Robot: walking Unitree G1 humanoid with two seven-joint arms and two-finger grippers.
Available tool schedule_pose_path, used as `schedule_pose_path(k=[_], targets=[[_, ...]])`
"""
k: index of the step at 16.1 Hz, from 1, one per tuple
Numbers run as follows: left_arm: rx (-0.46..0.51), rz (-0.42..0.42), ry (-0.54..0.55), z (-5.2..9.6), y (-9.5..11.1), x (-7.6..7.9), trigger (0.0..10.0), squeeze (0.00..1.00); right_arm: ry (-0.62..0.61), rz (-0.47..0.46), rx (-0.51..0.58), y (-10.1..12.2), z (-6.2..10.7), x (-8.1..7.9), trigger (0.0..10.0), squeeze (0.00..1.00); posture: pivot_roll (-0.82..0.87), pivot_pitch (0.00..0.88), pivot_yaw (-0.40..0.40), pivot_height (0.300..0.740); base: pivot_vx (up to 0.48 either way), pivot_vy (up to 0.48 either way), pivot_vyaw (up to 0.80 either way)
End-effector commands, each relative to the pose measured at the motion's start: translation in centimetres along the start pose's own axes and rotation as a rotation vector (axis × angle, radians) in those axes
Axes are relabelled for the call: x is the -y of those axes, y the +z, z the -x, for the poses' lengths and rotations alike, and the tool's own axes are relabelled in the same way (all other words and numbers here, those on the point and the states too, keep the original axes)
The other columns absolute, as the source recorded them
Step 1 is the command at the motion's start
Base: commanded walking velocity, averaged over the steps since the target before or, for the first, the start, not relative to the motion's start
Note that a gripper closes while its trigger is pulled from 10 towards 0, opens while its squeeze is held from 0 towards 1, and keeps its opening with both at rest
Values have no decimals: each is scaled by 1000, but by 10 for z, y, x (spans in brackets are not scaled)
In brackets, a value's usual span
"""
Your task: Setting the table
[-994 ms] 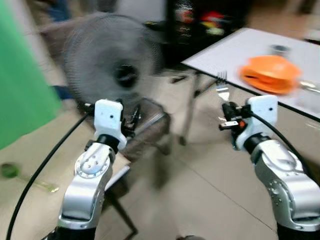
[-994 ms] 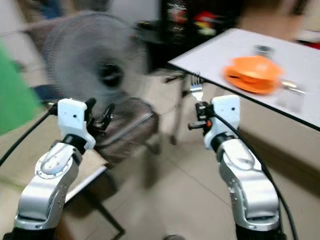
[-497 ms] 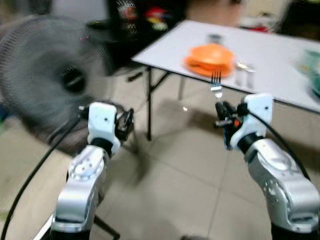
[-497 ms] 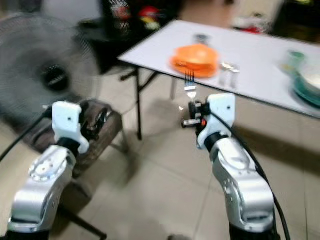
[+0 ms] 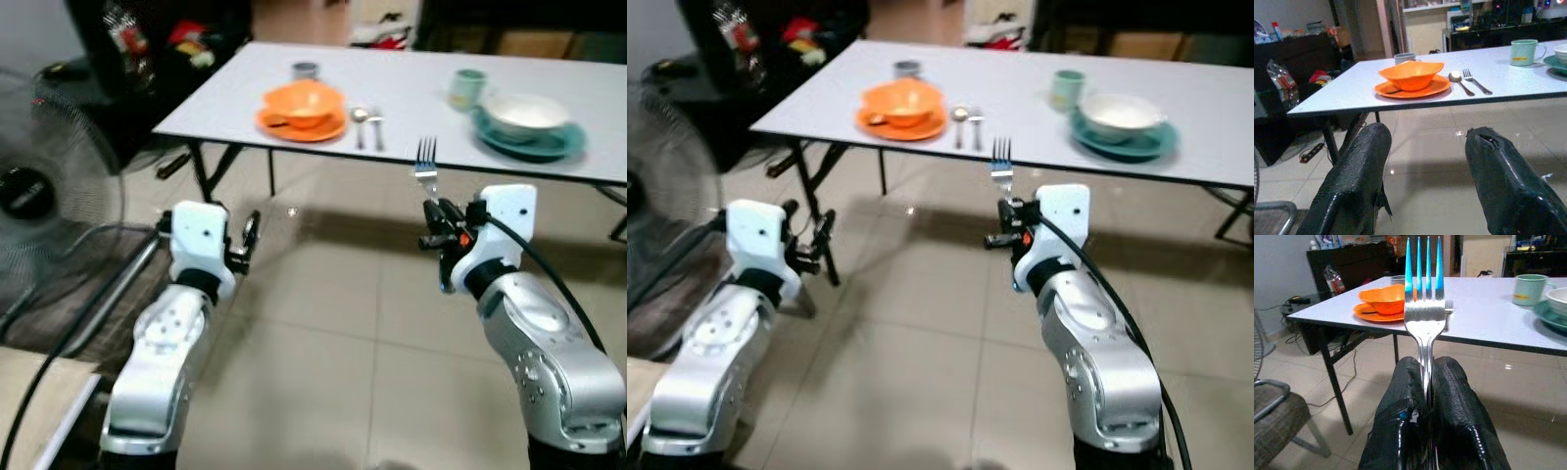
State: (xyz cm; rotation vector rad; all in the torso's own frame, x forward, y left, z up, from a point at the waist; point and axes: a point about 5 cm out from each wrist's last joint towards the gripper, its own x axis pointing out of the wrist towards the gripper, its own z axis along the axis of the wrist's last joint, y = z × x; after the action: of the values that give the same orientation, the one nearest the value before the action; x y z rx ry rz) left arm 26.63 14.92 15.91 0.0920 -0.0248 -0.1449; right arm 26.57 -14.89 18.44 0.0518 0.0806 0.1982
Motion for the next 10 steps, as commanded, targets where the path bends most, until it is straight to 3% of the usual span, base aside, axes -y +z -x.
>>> schedule_pose_path(k=[1,4,6,10], targets=[[12,0,-8,-1,3,-1,10000,0,-27,15,-7,-2,0,2,10000,0,-6,0,72,740,0,0,-800],[22,19,-1,-3,4,1,10000,0,-79,96,7,-1,2,7,10000,0,-1,0,60,740,180,0,0],[24,3,9,-2,4,0,10000,0,-113,107,0,-5,-4,15,10000,0,23,0,39,740,285,0,0],[29,-11,-6,1,6,-1,10000,0,-66,106,11,-5,-12,11,10000,0,47,0,31,740,286,0,0]])
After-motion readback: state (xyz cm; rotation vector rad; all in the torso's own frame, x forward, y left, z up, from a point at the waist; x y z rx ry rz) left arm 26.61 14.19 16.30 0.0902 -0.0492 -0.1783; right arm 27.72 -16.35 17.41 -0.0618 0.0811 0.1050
